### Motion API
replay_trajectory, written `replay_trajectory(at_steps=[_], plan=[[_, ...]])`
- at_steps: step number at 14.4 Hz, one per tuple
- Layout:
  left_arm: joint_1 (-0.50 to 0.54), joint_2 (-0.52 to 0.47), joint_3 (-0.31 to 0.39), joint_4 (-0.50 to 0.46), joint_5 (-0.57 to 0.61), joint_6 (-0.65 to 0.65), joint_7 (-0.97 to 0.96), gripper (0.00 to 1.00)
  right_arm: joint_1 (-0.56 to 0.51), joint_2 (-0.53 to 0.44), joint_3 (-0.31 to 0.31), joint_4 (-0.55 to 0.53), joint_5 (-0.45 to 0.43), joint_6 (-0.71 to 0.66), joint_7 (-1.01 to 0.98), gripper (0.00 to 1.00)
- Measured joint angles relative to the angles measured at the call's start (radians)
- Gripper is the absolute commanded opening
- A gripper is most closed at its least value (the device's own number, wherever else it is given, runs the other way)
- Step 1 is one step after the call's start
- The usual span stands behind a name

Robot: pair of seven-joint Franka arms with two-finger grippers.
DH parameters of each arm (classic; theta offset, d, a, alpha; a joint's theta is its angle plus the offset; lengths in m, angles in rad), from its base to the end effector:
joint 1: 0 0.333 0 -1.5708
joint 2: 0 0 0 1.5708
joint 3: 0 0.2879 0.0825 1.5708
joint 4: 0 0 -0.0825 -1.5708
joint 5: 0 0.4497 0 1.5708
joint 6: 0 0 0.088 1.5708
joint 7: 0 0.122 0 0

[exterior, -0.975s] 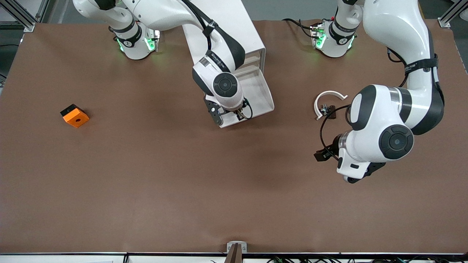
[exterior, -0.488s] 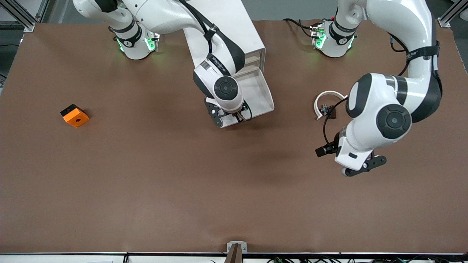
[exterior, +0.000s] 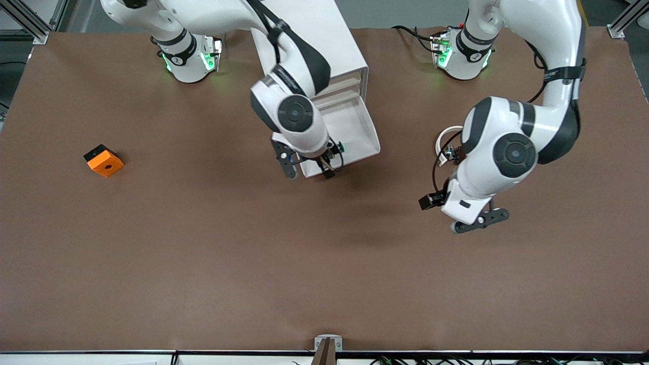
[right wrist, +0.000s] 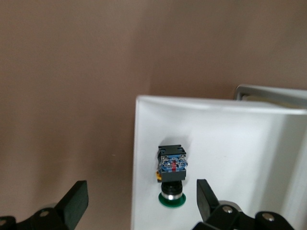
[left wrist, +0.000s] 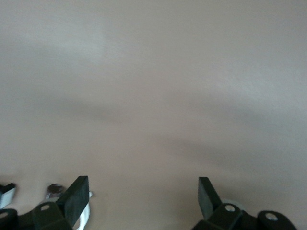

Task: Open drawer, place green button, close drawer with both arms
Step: 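Lower the button into the open drawer and open the right gripper, then push the drawer shut with the left gripper while the right gripper retracts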

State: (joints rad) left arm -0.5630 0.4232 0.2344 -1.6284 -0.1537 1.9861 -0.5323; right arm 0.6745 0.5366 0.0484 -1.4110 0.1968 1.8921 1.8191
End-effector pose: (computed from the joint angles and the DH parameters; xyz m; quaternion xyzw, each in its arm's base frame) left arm 0.6650 -0.2514 0.3064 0.9915 0.1256 -0.0327 0.0086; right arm 0.5531 0.5044 0.3252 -0.8288 0.5489 0.1081 0.0047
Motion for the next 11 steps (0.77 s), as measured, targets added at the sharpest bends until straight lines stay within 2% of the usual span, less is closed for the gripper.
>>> replay_trajectory(at_steps=[3,5,8,11], plan=[[-0.003,0.013,-0.062,-0.040,0.000,0.035,-0.009,1.00,-0.090,-0.085,-0.002,0.040,-0.003,-0.171,-0.183,1.00],[-0.004,0.034,-0.109,-0.047,0.000,0.043,-0.068,1.00,-0.150,-0.130,-0.003,0.048,-0.027,-0.248,-0.388,1.00],[-0.029,0.083,-0.180,-0.050,0.000,0.095,-0.214,1.00,-0.245,-0.202,-0.005,0.051,-0.079,-0.330,-0.721,1.00],[-0.097,0.133,-0.194,-0.050,0.000,0.133,-0.332,1.00,-0.332,-0.263,-0.005,0.017,-0.137,-0.356,-1.003,1.00]])
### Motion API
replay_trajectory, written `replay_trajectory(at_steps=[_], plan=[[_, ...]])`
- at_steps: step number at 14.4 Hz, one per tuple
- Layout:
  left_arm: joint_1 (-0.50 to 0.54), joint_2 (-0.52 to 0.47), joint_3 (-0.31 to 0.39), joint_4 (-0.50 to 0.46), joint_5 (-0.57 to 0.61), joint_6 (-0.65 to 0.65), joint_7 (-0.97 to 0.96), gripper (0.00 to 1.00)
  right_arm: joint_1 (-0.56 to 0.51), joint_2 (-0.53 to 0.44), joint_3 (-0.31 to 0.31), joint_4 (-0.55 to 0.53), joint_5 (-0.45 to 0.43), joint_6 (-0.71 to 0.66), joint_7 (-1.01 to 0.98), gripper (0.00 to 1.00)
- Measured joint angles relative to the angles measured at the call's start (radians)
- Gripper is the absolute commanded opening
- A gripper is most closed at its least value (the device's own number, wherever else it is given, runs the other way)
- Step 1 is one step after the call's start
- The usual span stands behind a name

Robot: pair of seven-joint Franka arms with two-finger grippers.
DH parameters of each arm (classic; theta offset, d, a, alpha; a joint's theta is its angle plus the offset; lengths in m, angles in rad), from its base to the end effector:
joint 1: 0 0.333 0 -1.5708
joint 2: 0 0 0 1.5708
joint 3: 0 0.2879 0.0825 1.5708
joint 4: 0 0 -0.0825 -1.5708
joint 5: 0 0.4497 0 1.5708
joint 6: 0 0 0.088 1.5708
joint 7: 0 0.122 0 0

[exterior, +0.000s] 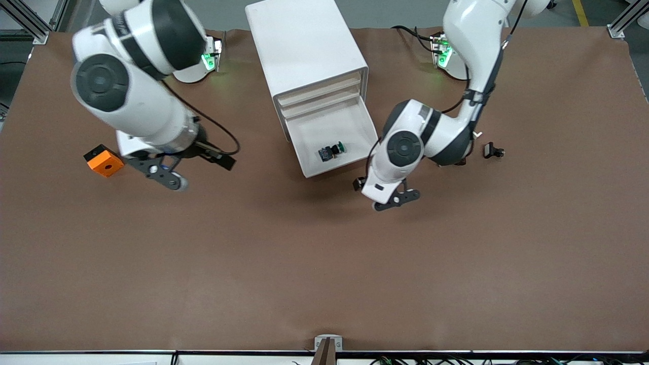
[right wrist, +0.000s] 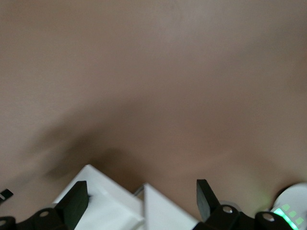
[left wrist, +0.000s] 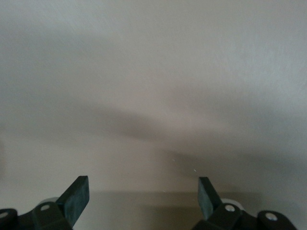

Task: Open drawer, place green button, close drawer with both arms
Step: 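Push the drawer shut with the left gripper while the right gripper retracts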

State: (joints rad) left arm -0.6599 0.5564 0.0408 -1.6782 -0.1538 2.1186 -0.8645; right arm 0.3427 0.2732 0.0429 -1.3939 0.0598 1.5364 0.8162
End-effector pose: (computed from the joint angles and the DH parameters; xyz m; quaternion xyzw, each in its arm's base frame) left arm 0.5649 -0.4150 0.1911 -0.9836 -0.1629 0.0775 0.0002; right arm 0.6321 0.2614 0.4949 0.9739 -0.2144 -0.0739 0.0074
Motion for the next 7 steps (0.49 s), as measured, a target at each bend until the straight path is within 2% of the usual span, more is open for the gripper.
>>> replay_trajectory(at_steps=[4,7], plan=[[-0.080,0.044,-0.001,0.000,0.000,0.011,-0.124,1.00,-0.106,-0.094,-0.001,-0.097,-0.023,0.006,-0.312,1.00],[-0.133,0.062,-0.001,0.000,0.000,0.013,-0.168,1.00,-0.178,-0.179,-0.001,-0.209,-0.023,0.061,-0.455,1.00]])
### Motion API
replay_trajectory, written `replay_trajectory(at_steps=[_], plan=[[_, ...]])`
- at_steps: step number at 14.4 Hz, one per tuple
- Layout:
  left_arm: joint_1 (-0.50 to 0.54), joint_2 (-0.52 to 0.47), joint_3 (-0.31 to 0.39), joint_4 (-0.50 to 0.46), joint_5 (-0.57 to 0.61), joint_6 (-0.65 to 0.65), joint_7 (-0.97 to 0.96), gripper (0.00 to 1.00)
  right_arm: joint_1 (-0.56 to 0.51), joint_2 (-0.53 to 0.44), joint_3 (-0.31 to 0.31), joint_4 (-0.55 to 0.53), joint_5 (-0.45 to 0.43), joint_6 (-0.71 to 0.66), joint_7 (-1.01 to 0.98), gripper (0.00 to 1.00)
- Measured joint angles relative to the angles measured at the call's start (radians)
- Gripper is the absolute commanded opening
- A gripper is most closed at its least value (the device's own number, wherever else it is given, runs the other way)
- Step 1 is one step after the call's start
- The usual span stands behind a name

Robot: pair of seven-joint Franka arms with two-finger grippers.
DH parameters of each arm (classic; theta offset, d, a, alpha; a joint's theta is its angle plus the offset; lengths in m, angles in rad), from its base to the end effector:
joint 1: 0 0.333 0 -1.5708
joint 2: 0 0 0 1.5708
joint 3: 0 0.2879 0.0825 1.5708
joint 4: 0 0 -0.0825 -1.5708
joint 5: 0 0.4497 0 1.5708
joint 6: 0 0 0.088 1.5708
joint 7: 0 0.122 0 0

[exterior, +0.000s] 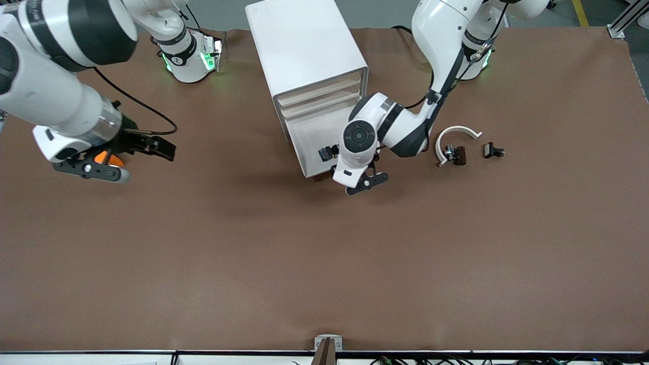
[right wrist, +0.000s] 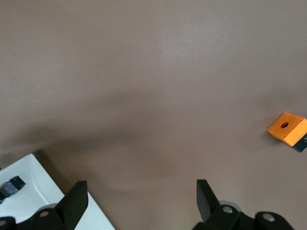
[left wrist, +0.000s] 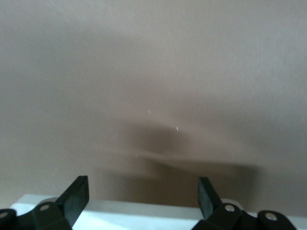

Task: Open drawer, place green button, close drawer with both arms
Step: 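Push the drawer shut with the left gripper while the right gripper retracts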

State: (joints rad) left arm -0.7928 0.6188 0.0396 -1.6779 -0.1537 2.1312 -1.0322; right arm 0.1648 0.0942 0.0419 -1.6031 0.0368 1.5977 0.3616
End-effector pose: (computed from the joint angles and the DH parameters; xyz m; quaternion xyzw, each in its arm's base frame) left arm 0.4986 -0.4806 0.1486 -0.9788 -0.1812 0.0901 0.0326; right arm 0.6268 0.1351 0.5070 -0.9955 0.0787 0.0534 0.0056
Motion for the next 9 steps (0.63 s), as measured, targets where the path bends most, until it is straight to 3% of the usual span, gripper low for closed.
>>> replay_trajectory(at_steps=[4,9], plan=[[-0.056,0.002,-0.006,0.000,0.000,0.000,-0.084,1.00,-0.062,-0.089,0.000,-0.127,-0.001,0.055,-0.119,1.00],[-0.076,0.002,-0.091,-0.009,0.000,-0.003,-0.189,1.00,-0.133,-0.129,0.001,-0.155,-0.001,0.057,-0.238,1.00]])
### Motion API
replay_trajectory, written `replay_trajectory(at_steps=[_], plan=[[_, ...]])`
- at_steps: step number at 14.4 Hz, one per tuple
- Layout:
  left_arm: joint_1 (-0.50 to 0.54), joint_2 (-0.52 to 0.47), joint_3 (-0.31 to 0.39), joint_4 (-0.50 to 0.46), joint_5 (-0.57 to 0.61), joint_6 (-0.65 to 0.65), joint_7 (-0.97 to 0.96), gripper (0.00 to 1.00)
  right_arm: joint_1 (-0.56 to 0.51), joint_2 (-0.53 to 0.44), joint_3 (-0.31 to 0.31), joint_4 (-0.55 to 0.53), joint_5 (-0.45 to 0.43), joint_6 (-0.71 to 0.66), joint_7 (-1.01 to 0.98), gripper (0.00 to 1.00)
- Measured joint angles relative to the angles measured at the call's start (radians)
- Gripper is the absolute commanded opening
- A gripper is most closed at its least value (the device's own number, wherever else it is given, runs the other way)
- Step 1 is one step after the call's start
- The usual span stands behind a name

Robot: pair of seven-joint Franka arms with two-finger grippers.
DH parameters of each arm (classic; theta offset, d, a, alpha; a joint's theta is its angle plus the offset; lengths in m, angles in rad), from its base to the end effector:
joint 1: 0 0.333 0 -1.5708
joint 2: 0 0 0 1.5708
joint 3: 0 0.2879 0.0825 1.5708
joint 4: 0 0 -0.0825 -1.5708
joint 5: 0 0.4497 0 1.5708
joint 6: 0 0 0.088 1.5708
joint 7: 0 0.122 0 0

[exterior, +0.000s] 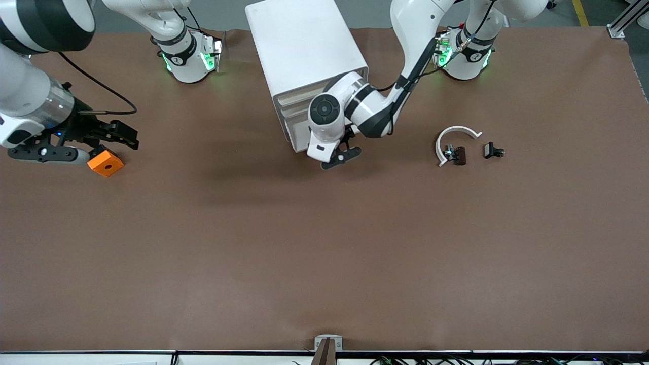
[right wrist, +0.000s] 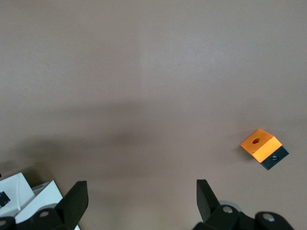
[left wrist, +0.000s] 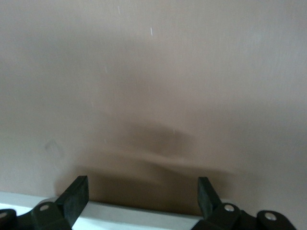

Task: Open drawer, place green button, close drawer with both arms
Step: 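Push the drawer shut with the left gripper while the right gripper retracts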

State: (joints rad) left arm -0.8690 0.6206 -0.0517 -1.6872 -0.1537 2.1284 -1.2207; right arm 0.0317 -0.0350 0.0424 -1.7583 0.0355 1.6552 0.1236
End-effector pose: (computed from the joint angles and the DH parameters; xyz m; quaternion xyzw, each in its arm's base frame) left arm 0.4105 -0.5528 0.1436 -0.9732 -0.1974 0.1101 0.0416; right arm 0.6069 0.0494 0.5092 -0.9989 0.0269 0.0356 0.0134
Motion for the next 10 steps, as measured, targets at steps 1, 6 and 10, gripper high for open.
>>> replay_trajectory(at_steps=[1,6,10], plan=[[0.000,0.000,-0.017,-0.007,0.000,0.000,-0.003,1.00,-0.014,-0.009,0.000,-0.010,0.000,0.001,-0.020,1.00],[0.000,0.000,-0.075,-0.019,-0.066,0.000,-0.019,1.00,-0.049,-0.034,0.000,-0.025,0.000,0.005,-0.079,1.00],[0.003,0.001,-0.095,-0.020,-0.080,-0.004,-0.019,1.00,-0.050,-0.043,0.002,0.008,0.000,0.008,-0.079,1.00]])
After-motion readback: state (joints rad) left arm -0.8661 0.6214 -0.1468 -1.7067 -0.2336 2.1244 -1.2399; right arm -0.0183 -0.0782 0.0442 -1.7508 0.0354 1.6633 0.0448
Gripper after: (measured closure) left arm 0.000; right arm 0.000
